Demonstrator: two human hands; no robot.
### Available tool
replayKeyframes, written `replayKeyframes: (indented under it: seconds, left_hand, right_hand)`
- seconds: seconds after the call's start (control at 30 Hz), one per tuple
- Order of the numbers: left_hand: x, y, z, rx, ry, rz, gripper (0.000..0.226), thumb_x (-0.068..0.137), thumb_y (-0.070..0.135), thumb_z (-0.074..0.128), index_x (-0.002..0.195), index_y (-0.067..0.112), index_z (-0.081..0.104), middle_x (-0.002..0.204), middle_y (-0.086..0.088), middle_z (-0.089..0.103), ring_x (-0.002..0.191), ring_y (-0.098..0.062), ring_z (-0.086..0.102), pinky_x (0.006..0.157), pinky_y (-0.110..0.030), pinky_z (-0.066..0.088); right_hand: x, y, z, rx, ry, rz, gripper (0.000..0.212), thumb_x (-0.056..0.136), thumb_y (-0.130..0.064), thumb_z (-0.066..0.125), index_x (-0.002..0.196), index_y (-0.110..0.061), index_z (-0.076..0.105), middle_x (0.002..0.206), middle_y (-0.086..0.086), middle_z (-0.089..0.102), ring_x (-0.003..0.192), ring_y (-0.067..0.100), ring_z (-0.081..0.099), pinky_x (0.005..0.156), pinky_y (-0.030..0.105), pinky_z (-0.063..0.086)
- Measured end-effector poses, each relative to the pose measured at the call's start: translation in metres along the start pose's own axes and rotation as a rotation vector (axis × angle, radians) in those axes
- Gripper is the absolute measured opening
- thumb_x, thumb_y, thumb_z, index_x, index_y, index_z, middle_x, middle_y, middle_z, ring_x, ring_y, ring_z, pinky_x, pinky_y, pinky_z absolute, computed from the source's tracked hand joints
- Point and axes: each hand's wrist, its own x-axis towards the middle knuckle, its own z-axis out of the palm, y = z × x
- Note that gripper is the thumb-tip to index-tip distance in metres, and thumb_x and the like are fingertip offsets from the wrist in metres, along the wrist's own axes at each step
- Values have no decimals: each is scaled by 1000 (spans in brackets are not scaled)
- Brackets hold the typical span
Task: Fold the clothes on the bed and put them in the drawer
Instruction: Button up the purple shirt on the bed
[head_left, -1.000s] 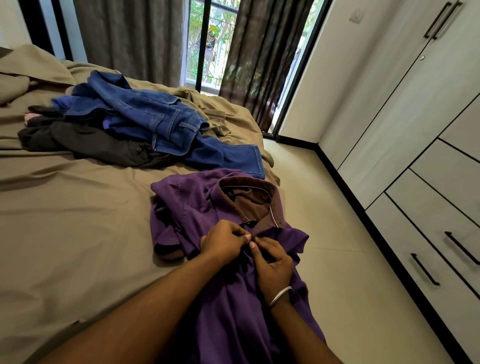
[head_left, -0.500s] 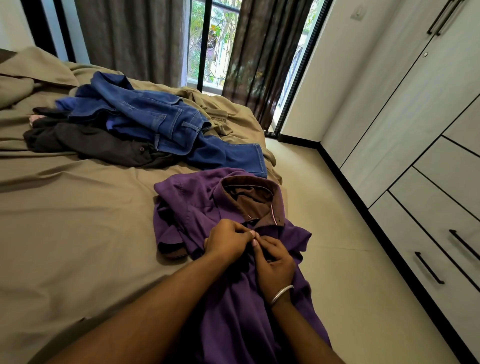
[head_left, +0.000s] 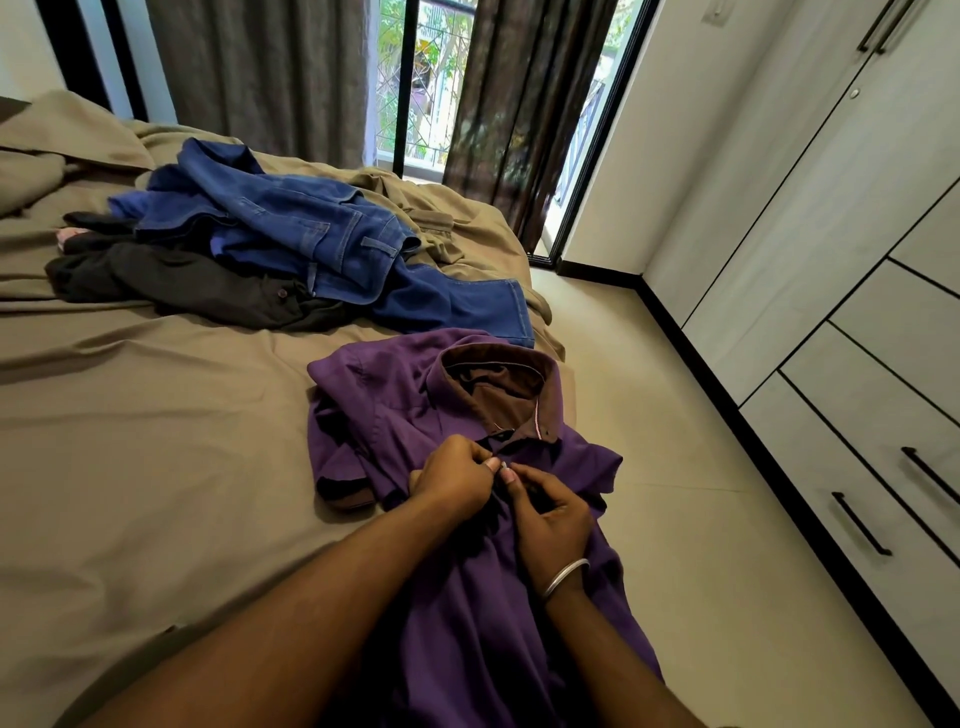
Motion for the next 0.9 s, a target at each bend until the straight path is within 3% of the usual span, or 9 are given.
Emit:
replayKeyframes:
  seconds: [0.13,0.3,0.37,0.43,0.57,0.63,0.7,0.8,0.9]
  left_hand:
    - [-2,2,-3,67,-48,6,19,98,37,55,97,25,70,102,3,71,105,-19,63,105,-44,36]
    - [-9,10,-12,251,-130,16,15,96,29,54,94,19,66,103,-4,68,103,-23,60,99,-42,38]
    - [-14,11,-18,323,-262,24,18,96,27,55,99,12,66,116,-12,64,109,-29,59,98,-41,42]
    - [-20,13,-26,393,-417,26,33,100,27,54,116,1,63,124,-15,58,115,-29,55,100,-36,42]
    - [-34,10,-38,459,-613,29,14,91,19,69,94,7,62,93,-12,61,86,-20,54,83,-34,47]
    - [-37,11,-39,439,-624,24,17,88,15,72,98,3,65,81,-13,62,75,-19,53,74,-31,46]
    - [-43,13,-39,475,-622,50,16,89,17,71,98,4,68,72,-2,58,66,-13,51,67,-26,45]
    - [-47,17,-41,501,-655,107,16,90,20,71,75,15,67,67,4,57,59,-9,51,60,-21,44]
    - [-46,17,-44,312,-662,76,7,87,14,72,81,10,72,76,0,69,67,-11,67,63,-20,54]
  right_hand:
    - [-4,-5,-2,-50,-10,0,10,85,-19,73,94,-22,75,87,-13,74,84,0,69,73,14,54]
    - [-16,-13,-8,-140,-38,-30,12,89,-17,70,84,-27,72,73,-27,69,73,-5,67,64,7,49]
    - [-24,-14,-13,-162,-13,-39,15,92,-14,66,79,-20,74,66,-21,68,66,-4,65,58,7,45]
    - [-36,-13,-19,-175,3,-40,20,93,-13,65,76,-19,72,63,-9,67,56,2,59,51,10,41]
    - [-65,-15,-29,-123,0,8,18,89,-4,67,79,-20,67,56,-3,62,46,6,53,46,18,43]
    - [-71,-15,-34,-49,6,52,16,89,-3,68,81,-15,62,59,2,64,48,11,58,48,28,50]
    - [-73,-17,-36,71,17,99,18,87,0,68,87,-12,55,65,6,65,56,18,63,53,35,55]
    - [-70,-21,-39,189,-2,165,28,84,3,72,94,-11,50,74,5,69,65,19,68,60,32,56]
    - [-68,-20,-40,211,-8,141,29,85,5,69,99,-12,49,78,4,69,65,19,67,61,31,56]
